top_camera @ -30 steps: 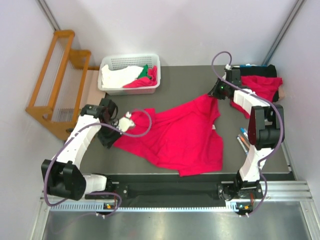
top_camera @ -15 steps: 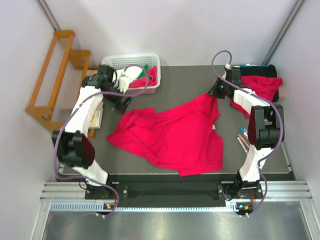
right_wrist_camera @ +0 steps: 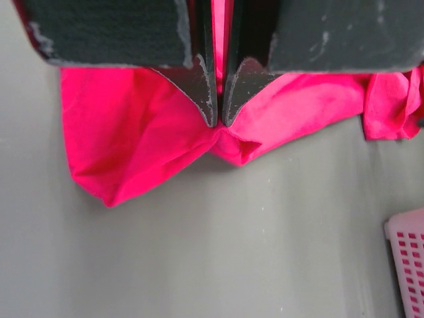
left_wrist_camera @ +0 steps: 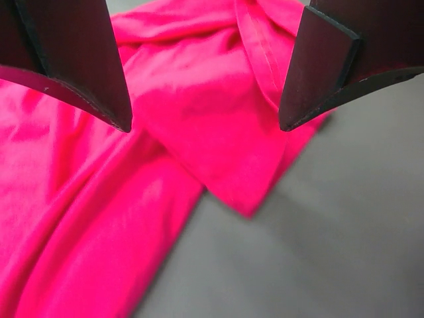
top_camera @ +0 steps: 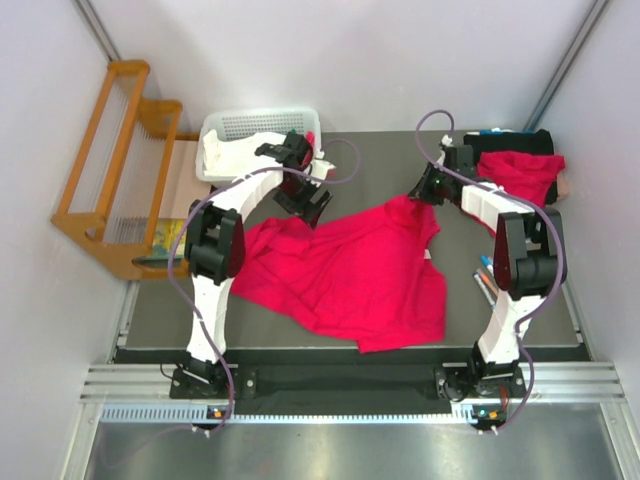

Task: Fold and stack the t-shirts
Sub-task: Flatten the tshirt out

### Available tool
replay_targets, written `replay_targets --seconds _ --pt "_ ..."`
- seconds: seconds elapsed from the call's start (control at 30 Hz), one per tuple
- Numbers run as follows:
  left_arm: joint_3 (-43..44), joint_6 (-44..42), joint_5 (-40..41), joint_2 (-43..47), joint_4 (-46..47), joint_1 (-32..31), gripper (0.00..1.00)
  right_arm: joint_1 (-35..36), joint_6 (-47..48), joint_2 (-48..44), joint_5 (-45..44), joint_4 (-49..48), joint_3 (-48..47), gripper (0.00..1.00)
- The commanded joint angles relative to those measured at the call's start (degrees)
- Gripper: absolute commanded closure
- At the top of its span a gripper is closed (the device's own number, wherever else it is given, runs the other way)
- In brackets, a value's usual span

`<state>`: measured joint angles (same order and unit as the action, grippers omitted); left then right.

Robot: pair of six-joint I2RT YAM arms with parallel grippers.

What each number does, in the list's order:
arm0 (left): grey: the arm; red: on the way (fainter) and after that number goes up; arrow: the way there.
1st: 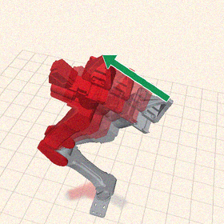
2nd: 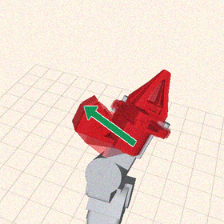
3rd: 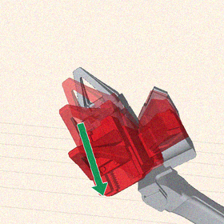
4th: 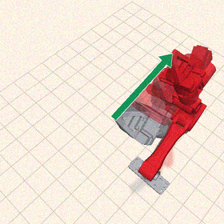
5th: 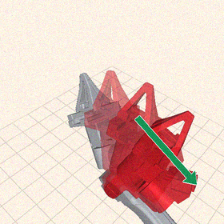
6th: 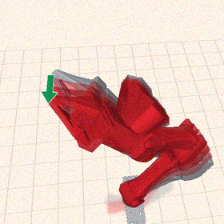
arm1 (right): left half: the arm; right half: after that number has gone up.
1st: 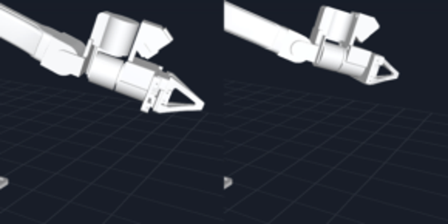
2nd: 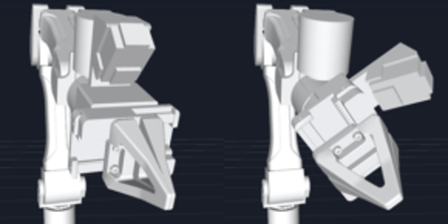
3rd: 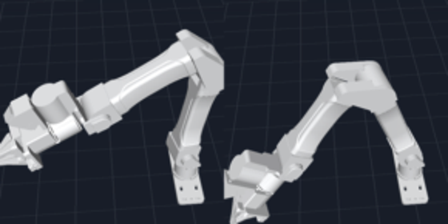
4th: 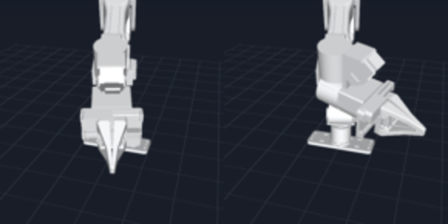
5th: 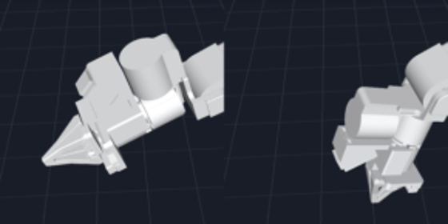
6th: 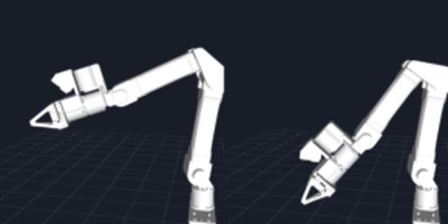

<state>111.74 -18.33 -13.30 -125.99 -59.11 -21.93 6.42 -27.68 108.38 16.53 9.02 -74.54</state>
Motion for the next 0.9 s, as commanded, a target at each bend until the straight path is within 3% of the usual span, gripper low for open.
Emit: replay_targets --seconds 0.0,0.17,0.23,0.27,0.37,0.4,0.7,0.77,0.83,0.87 --pt "5.8 1.1 -1.2 -1.6 2.4 0.8 0.04 1.6 0.2 -4.1 1.0 -2.2 0.5 1.00" --pt "2.6 0.6 -0.3 -2.1 10.1 0.9 0.07 2.5 0.8 -5.2 1.1 -2.0 0.5 1.00" --pt "-4.0 0.7 0.7 -0.1 14.9 1.3 0.10 2.8 1.0 -6.0 1.1 -1.8 0.6 1.00" --pt "-6.5 0.7 1.1 0.7 21.0 1.4 0.14 2.8 1.1 -6.2 1.1 -1.7 0.6 1.00" --pt "-14.3 1.0 2.1 2.9 26.6 1.2 0.22 2.8 1.4 -6.9 1.0 -0.9 0.3 1.00" --pt "-15.3 1.2 3.3 2.9 28.6 1.1 0.30 2.8 1.6 -7.0 0.9 -0.7 0.0 1.00" --pt "-17.5 1.5 4.2 2.9 30.4 1.9 0.44 2.8 1.2 -7.7 1.0 -0.9 0.8 1.00" --pt "-17.3 1.8 3.9 3.0 30.4 2.2 0.68 2.9 1.1 -7.6 1.0 -0.9 0.9 1.00" --pt "-17.3 2.2 3.8 3.6 30.3 2.5 1.00 2.8 1.2 -7.7 1.0 -0.8 1.1 1.00" --pt "-17.3 2.7 3.6 3.8 30.1 2.9 1.00 2.9 1.3 -7.7 1.0 -0.8 1.1 1.00"
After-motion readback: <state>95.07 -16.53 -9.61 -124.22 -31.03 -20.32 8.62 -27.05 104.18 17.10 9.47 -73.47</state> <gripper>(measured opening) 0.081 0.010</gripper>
